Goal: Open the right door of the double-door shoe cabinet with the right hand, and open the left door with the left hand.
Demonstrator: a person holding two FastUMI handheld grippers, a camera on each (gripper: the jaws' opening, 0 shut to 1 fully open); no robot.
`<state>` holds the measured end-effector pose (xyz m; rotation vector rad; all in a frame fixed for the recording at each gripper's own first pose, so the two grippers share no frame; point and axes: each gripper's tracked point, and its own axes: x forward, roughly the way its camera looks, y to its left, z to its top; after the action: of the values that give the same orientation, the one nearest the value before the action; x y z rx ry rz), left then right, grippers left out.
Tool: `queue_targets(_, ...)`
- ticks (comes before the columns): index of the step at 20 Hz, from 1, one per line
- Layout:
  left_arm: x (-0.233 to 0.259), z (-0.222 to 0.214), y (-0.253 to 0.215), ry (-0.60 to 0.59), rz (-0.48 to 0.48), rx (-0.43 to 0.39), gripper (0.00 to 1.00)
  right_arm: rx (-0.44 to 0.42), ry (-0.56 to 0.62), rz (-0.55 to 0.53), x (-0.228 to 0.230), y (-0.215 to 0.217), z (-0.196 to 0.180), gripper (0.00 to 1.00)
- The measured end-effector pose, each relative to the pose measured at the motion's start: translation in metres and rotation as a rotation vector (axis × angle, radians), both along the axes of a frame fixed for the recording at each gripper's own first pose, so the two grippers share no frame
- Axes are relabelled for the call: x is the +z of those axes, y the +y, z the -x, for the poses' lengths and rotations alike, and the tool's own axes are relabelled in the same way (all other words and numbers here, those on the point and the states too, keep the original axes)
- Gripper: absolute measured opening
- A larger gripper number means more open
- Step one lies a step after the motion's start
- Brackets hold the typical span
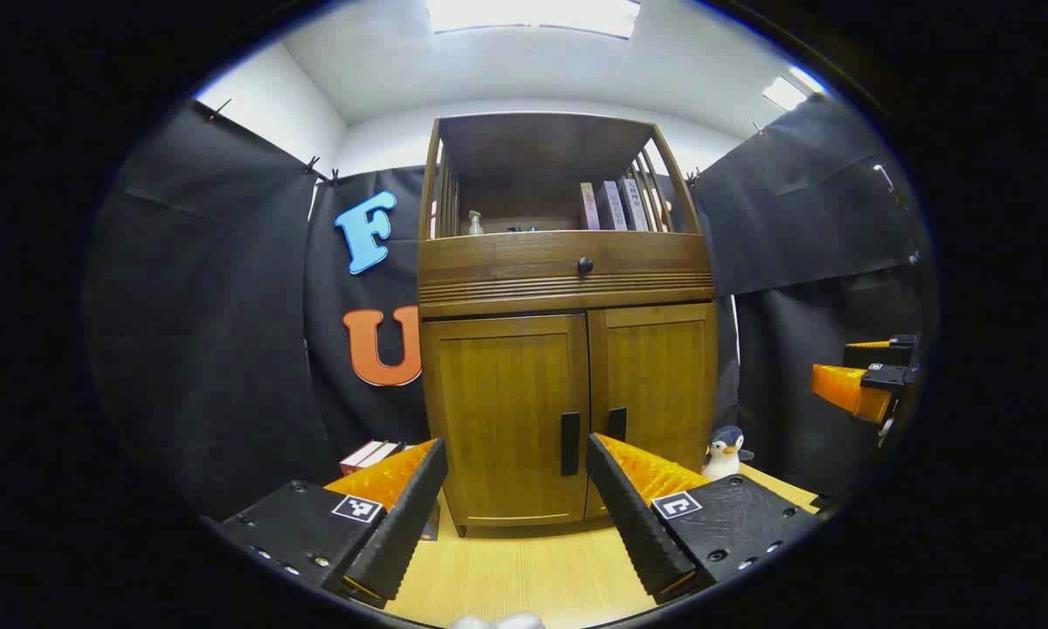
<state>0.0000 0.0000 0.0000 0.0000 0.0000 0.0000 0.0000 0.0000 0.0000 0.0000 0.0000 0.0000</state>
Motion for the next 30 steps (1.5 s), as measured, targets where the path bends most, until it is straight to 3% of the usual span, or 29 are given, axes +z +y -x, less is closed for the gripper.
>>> queue_targets(16,-0.002,0.011,0.016,0.030,0.027,0.029,0.96,0.013,0.006,0.039,-0.010,0.004,-0.009,1.00)
queue_targets(19,-0.001,0.016,0.024,0.032,0.027,0.034,1.00,0.021,0.017,0.046,-0.015,0.011,-0.028,1.00)
queue_targets(20,-0.001,0.018,0.029,0.034,0.022,0.041,0.96,0.022,0.019,0.047,-0.016,0.014,-0.034,1.00)
queue_targets(30,-0.009,0.050,0.074,0.073,-0.001,0.133,0.96,0.104,0.058,0.055,-0.052,0.086,-0.128,1.00)
